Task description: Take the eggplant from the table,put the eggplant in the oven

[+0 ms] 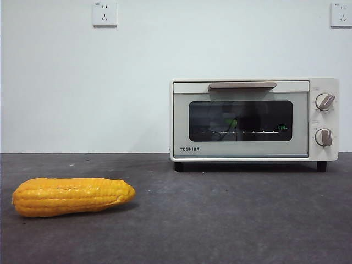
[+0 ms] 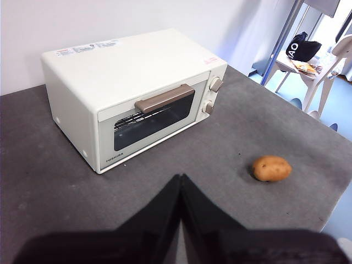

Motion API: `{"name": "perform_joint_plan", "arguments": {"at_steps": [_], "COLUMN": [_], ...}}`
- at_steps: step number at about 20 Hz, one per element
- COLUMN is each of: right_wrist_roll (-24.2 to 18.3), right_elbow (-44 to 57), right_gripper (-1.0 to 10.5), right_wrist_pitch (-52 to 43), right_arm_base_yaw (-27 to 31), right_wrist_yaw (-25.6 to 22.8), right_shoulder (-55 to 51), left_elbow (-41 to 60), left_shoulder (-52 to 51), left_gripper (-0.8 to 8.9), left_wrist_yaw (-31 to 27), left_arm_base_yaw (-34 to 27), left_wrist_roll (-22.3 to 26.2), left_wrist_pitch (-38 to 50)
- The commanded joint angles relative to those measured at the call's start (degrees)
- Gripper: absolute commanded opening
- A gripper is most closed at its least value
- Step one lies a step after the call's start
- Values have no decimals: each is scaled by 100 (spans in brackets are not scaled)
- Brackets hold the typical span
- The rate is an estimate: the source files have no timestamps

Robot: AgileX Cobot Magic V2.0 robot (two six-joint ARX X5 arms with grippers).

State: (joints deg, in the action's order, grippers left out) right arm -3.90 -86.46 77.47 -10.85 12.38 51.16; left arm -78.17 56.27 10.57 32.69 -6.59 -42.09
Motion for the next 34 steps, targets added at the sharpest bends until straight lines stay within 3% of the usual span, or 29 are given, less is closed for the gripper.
{"name": "perform_joint_plan", "arguments": {"at_steps": [1,11,15,18,23,29,34], "right_wrist_roll": [-24,-26,-26,-26,-26,-26,-26], "right_elbow": [24,24,24,24,24,24,24], "right_gripper": [1,1,1,1,1,1,1], "right_wrist_pitch": [120,96,-37,-234,-920,-2083,-2745], "right_arm_base_yaw": [-7,-7,-7,-7,-2,0,0], "right_wrist_yaw": [0,-4,-4,-2,-4,-7,-4], "right_shoulder": [118,933,1534,1928,2439,2671,2669], "left_elbow": [0,0,2,2,140,2013,3947], "left_shoulder": [2,4,0,-138,-643,-2120,-3515], "left_gripper": [-4,-4,-4,-4,-4,-4,-4], "left_wrist_yaw": [-9,-31,-549,-1191,-531,-437,-439], "left_arm_base_yaw": [22,20,28,-334,-1394,-2365,-2736], "left_wrist_roll": [61,339,743,1246,1386,1423,1331], "left_wrist_pitch": [-11,192,564,577,678,2420,2804]}}
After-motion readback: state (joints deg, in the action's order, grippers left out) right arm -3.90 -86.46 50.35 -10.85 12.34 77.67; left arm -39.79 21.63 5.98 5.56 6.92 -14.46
